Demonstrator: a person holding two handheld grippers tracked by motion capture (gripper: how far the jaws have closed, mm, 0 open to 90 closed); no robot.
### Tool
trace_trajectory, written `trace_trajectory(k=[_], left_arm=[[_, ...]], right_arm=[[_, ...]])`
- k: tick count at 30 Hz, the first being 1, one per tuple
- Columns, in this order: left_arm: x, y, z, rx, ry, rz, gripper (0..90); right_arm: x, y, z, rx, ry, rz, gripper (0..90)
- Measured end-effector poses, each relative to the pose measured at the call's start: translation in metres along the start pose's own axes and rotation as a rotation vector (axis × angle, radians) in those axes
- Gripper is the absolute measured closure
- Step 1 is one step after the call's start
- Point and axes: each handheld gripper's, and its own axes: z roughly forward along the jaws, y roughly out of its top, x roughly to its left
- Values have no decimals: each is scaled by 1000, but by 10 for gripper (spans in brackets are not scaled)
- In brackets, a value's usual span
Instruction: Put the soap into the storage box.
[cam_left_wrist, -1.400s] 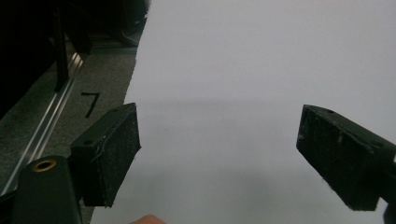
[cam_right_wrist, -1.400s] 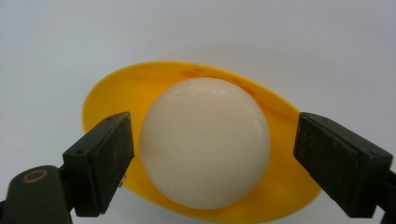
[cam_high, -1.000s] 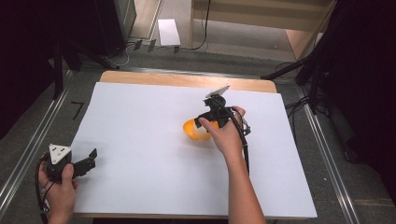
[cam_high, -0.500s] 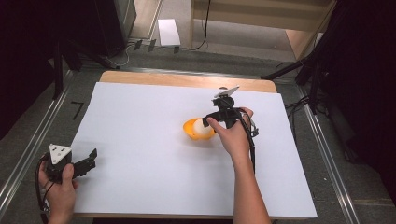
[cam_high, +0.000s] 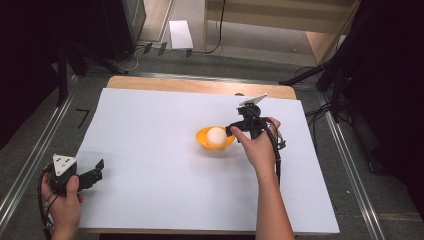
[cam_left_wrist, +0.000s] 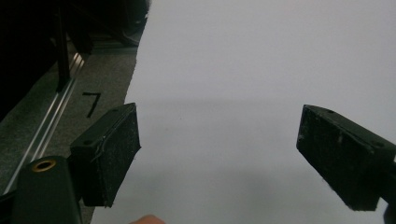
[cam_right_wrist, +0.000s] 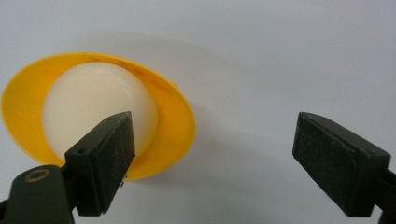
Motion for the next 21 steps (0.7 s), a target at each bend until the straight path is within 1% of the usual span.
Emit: trace_trajectory(k=[6,14,21], left_arm=[[0,0,0,1,-1,2,142],[0,0,0,0,1,2,142],[-1,0,0,0,1,1,142]], right_arm=[[-9,-3,-4,-10,-6,19,130],[-25,-9,-7,-22,-8,48,130],[-38,-15,-10,-34,-20,72,130]])
